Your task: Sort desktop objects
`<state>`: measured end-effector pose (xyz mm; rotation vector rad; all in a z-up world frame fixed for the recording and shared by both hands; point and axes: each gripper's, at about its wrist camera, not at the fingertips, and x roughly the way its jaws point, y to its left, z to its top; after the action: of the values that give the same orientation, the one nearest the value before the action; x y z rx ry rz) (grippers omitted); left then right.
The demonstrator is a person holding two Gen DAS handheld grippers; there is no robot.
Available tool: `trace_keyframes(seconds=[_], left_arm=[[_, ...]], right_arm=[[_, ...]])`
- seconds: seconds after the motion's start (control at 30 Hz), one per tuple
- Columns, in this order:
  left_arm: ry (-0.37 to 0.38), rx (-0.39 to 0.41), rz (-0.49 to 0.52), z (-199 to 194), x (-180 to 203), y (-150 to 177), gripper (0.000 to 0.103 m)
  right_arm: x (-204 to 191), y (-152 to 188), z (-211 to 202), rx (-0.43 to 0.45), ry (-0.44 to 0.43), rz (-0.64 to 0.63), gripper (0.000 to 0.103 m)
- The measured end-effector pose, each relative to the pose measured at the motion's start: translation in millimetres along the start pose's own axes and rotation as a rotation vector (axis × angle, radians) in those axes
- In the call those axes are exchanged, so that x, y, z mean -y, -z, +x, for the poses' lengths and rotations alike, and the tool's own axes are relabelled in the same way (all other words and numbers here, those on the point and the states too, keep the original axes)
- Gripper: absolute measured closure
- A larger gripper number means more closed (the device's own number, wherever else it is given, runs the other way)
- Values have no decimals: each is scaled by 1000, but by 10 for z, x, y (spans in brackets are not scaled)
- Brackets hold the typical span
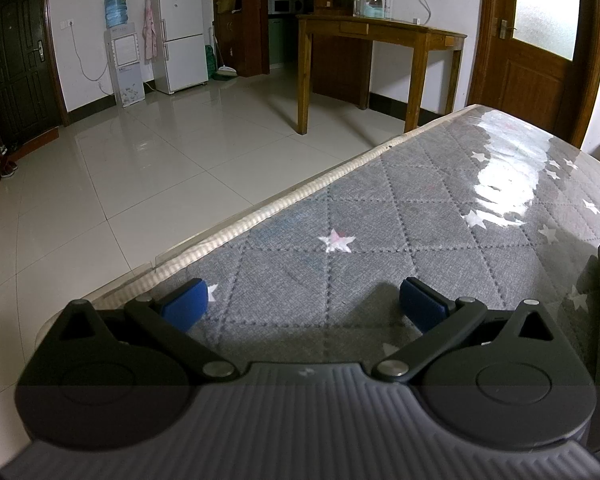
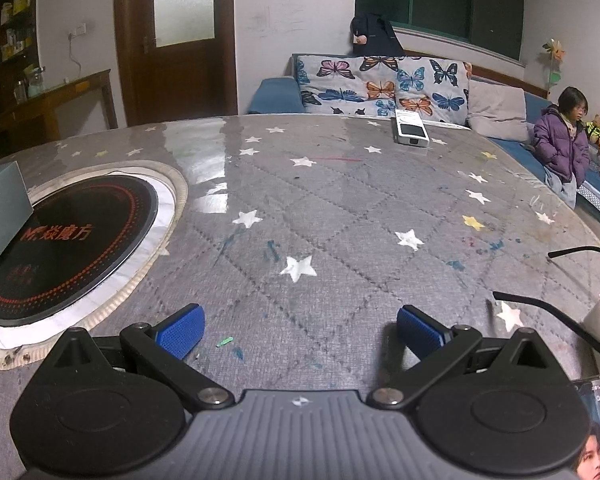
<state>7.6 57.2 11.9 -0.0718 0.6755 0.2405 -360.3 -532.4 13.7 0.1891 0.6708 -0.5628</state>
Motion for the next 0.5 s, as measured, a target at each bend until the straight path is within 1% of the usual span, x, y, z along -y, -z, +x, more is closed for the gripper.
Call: trace_keyframes(seconds=[0.43,0.5], left_arm=[[0,0,0,7,2,-5,0],[0,0,0,2,1,-5,0]], right_arm=[[-29,-5,-12,0,-4,-2,0],[23,27,-94,-1,-6,2,0]])
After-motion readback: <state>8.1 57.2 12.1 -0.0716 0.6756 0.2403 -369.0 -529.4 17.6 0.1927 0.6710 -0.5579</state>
